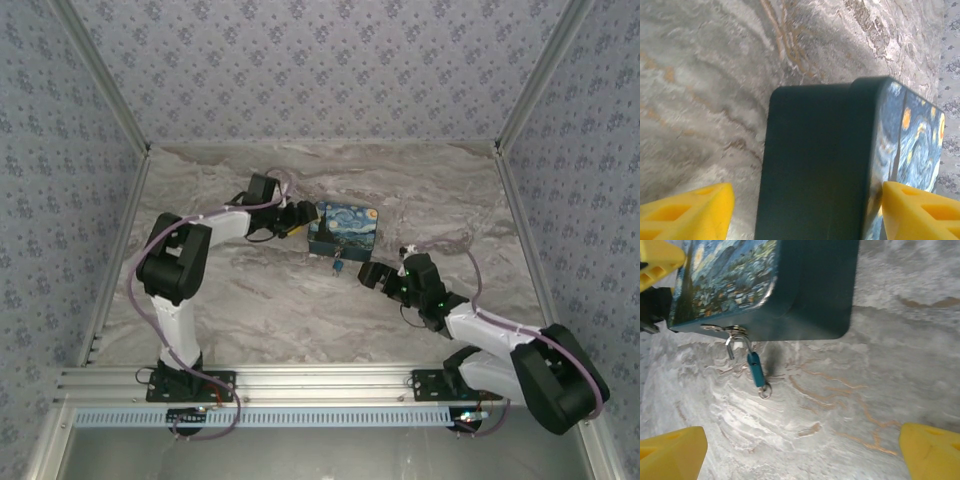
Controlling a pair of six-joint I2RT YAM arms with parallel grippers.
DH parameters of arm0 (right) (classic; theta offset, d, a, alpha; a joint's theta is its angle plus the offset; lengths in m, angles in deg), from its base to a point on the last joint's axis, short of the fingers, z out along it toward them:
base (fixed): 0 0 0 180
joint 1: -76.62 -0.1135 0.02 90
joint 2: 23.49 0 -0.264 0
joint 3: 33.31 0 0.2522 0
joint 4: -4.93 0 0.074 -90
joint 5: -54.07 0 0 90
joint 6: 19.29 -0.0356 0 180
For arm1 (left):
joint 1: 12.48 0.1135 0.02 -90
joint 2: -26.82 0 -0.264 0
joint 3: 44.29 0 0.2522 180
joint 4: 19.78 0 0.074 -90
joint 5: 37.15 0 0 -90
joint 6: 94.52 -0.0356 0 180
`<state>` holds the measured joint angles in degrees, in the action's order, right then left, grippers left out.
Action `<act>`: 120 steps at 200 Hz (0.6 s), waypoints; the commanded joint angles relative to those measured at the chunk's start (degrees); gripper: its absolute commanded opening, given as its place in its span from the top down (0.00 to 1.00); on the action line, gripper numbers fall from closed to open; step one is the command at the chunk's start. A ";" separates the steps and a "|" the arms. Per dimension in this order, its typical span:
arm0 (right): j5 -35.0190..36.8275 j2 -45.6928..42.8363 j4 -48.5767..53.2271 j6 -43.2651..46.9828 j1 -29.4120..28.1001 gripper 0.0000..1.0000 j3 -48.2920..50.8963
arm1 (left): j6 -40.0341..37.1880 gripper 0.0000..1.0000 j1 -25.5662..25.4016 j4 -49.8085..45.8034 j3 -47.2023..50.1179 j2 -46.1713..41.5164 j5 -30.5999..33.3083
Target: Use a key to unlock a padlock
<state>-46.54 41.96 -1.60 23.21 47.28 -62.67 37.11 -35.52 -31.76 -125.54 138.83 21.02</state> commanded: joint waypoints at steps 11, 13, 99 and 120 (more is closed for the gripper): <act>-9.95 5.72 -11.45 2.69 0.24 0.06 -2.26 | 0.50 0.26 1.25 -1.43 8.57 -1.45 2.37; -10.37 6.28 -11.70 2.79 0.25 0.06 -2.56 | 0.57 0.26 1.23 -1.19 8.96 -1.62 2.34; -12.93 22.36 -28.09 6.34 0.36 0.22 -7.01 | 3.60 0.27 1.34 3.82 20.09 -8.40 3.74; -13.51 26.64 -35.51 5.06 0.25 0.24 -6.95 | 4.11 0.27 1.32 3.88 20.42 -9.06 3.99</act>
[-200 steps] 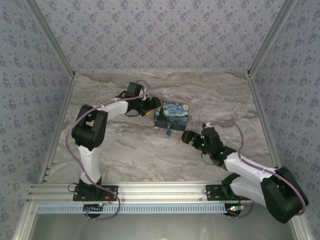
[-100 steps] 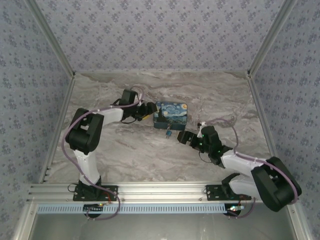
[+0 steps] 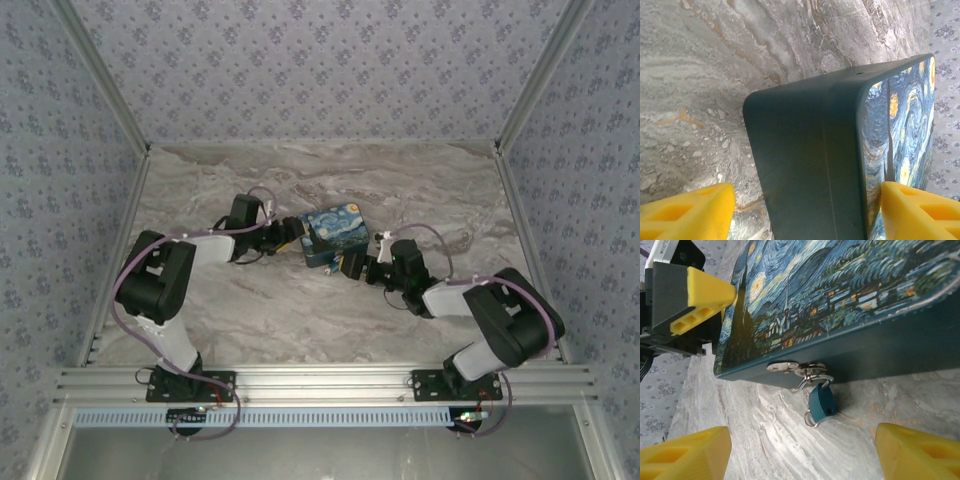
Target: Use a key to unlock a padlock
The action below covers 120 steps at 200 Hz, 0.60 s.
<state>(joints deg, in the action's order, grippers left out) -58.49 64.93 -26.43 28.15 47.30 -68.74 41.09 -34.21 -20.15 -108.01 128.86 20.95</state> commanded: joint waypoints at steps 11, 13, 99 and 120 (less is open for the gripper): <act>-1.87 5.82 -12.91 -0.06 0.15 0.24 -1.41 | 0.23 0.27 0.03 -7.77 2.86 0.71 4.13; -1.87 6.15 -13.20 -0.15 0.10 0.23 -1.50 | 0.26 0.26 0.03 -7.76 2.92 0.71 4.06; -2.86 18.08 -24.11 -2.77 -1.39 0.26 -5.40 | 0.81 0.27 0.03 -7.62 3.30 0.35 4.20; -3.57 19.48 -26.38 -3.27 -1.70 0.28 -5.65 | 0.90 0.27 0.03 -7.59 3.28 0.35 4.21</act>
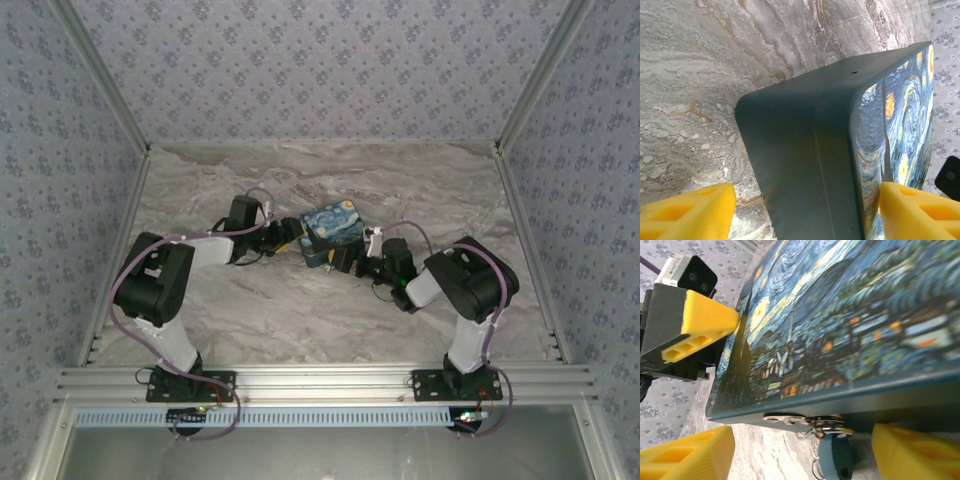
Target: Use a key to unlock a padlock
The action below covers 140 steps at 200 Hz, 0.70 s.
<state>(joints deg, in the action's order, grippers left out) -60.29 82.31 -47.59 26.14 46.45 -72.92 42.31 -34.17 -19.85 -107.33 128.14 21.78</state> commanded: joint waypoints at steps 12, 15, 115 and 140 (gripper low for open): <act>-2.49 2.44 -5.58 -1.36 -0.85 0.30 -1.73 | -0.23 0.27 -0.02 -7.82 2.63 1.12 3.47; -2.55 2.48 -5.62 -1.32 -0.85 0.30 -1.67 | -0.29 0.27 -0.02 -7.85 2.61 1.16 3.47; -3.23 2.09 -7.94 -0.51 -0.71 0.49 -0.43 | -0.15 0.27 -0.02 -7.80 2.50 1.51 3.53; -3.32 1.80 -7.90 -0.44 -0.74 0.54 -0.01 | -0.16 0.27 -0.02 -7.89 2.44 1.51 3.70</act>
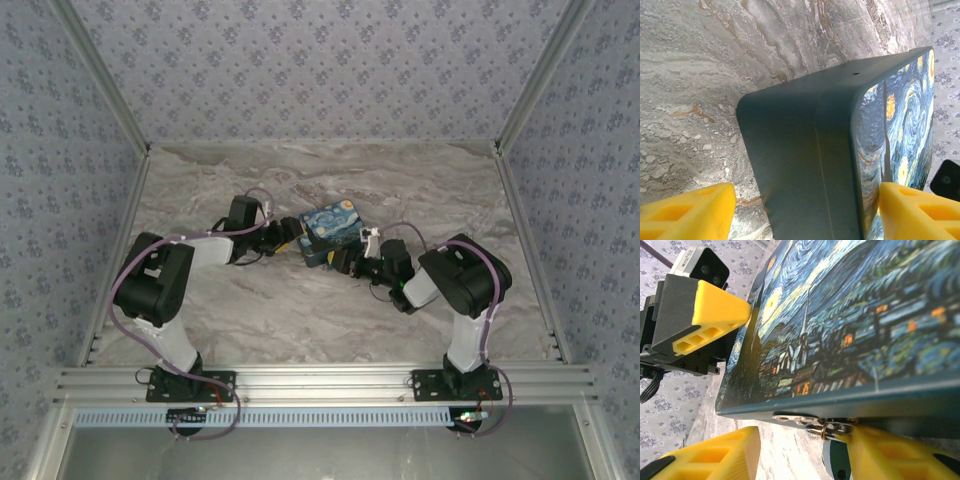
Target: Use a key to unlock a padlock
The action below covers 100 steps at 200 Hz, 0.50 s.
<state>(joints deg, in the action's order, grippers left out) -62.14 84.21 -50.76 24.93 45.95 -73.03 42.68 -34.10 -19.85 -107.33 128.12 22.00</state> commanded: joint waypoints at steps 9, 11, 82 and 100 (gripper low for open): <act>-1.42 -0.29 -4.73 0.86 -0.24 0.55 0.27 | -0.51 0.27 -0.08 -7.97 2.43 1.53 3.52; -1.39 -0.29 -4.71 0.86 -0.26 0.55 0.29 | -0.46 0.27 -0.13 -8.02 2.50 1.54 3.56; -0.68 -1.41 -4.35 1.26 -0.26 0.65 2.47 | -0.53 0.27 -0.08 -8.33 2.23 1.54 3.65; -0.57 -1.45 -3.90 1.26 -0.11 0.73 2.45 | -0.53 0.27 -0.14 -8.42 2.17 1.46 3.76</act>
<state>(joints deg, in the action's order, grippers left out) -62.12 84.19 -51.44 25.31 45.95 -71.08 42.71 -34.13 -19.98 -107.33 128.12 21.98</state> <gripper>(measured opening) 0.313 0.732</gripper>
